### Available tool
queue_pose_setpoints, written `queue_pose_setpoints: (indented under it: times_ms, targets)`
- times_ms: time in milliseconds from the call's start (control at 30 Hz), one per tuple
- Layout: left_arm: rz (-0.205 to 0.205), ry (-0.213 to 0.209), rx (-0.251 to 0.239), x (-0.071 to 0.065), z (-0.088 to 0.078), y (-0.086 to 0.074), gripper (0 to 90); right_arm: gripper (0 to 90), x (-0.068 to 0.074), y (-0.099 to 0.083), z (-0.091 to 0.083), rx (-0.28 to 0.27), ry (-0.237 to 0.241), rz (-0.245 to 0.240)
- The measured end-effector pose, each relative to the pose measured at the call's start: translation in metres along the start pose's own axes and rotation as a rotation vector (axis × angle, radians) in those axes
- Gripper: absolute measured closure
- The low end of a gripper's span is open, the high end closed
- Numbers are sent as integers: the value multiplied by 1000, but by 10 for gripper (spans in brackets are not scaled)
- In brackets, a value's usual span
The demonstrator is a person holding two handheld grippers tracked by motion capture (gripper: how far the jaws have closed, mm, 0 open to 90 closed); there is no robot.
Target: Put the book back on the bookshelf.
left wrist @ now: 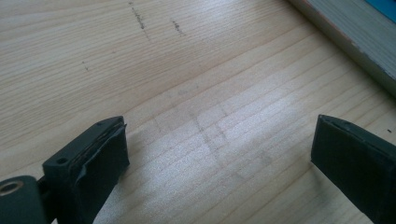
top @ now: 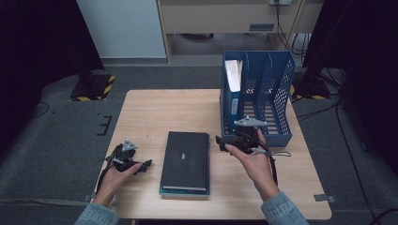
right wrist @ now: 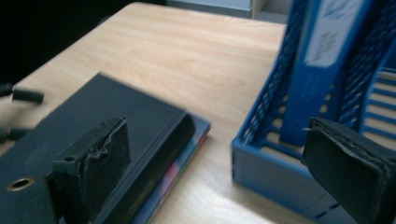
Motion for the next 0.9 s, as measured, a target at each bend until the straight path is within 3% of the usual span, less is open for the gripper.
queue_pose_setpoints:
  times_ms: [200, 367, 500, 600, 700, 767, 900]
  targets:
    - [19, -15, -15, -4, -6, 1, 31, 94, 26, -13, 2, -12, 35, -51]
    - [4, -25, -36, -6, -13, 1, 35, 107, 43, -26, 4, -6, 61, -93]
    - [18, -9, -41, -8, -16, 3, 41, 110, 50, -34, 7, -10, 81, -94]
    - [5, -8, -52, -8, -21, 4, 41, 110, 53, -38, 12, 1, 91, -83]
    - [17, -11, -57, -12, -25, 5, 43, 105, 55, -44, 18, 18, 85, -105]
    - [26, -3, -61, -16, -28, 8, 44, 104, 59, -48, 22, 31, 89, -146]
    - [34, -21, -111, -27, -38, 18, 46, 97, 67, -56, 27, 37, 124, -127]
Point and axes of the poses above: each handheld gripper's, and its own axes: z roughly forward along the jaws, y roughly out of its top, x roughly to its left, the point moved 2 cm from there along z, roughly forward along the jaws, and after that the axes turned 4 degrees about -z, right-handed, at the moved point
